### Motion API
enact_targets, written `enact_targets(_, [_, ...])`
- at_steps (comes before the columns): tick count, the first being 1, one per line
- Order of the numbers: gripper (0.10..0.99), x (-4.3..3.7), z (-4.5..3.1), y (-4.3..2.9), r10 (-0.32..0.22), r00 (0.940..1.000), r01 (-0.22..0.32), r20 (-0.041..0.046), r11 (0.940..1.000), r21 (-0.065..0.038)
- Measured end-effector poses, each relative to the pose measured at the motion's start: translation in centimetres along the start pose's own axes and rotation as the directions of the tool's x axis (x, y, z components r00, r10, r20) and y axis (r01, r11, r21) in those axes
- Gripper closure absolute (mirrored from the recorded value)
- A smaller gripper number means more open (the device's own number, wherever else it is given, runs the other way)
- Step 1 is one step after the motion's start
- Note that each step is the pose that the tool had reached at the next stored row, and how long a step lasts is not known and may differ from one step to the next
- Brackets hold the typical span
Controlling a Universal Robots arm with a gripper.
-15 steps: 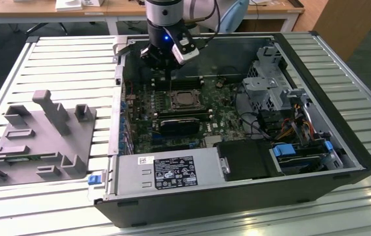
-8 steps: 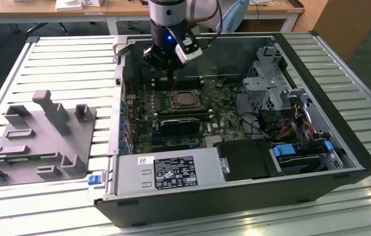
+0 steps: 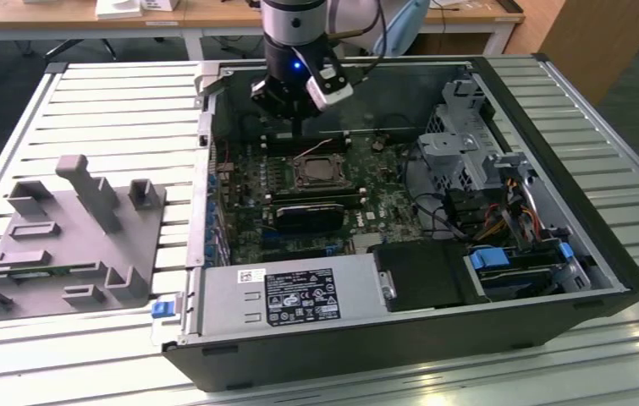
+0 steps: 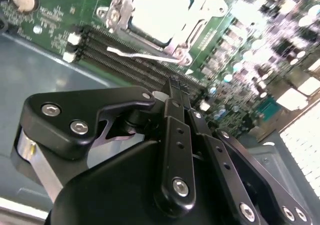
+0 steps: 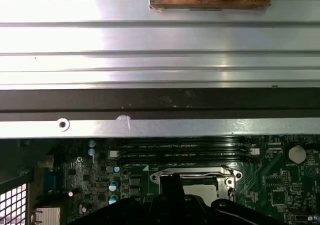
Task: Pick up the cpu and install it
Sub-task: 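Install the first cpu locking lever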
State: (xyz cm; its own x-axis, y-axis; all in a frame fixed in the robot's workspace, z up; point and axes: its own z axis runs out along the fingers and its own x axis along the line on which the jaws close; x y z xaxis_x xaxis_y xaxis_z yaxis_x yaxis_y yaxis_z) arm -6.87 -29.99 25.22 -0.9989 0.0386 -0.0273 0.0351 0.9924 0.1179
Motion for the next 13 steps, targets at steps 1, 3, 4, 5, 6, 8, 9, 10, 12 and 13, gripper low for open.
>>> enact_targets(1, [0.980, -0.02, 0.00, -0.03, 0.000, 1.0000, 0.000, -0.0004, 1.0000, -0.009])
enact_targets(3, [0.980, -0.05, 0.03, -0.18, 0.001, 1.0000, -0.001, -0.0008, 0.9998, -0.020])
enact_targets(4, [0.980, -0.07, 0.05, -0.27, 0.001, 1.0000, -0.001, -0.0012, 0.9996, -0.027])
enact_targets(5, [0.980, -0.08, 0.08, -0.32, 0.001, 1.0000, -0.001, -0.0011, 0.9996, -0.028])
enact_targets(6, [0.980, -0.08, 0.11, -0.34, 0.001, 1.0000, -0.001, -0.0009, 0.9996, -0.029])
enact_targets(8, [0.980, -0.10, 0.20, -0.36, -0.002, 1.0000, 0.002, -0.0015, 0.9996, -0.028])
enact_targets(9, [0.980, -0.12, 0.27, -0.37, -0.008, 1.0000, 0.008, -0.0022, 0.9996, -0.028])
enact_targets(10, [0.980, -0.12, 0.33, -0.37, -0.019, 0.9998, 0.018, -0.0034, 0.9994, -0.028])
enact_targets(12, [0.980, -0.12, 0.40, -0.38, -0.031, 0.9995, 0.031, -0.0048, 0.9991, -0.028])
enact_targets(13, [0.980, -0.13, 0.41, -0.38, -0.031, 0.9995, 0.031, -0.0051, 0.9991, -0.028])
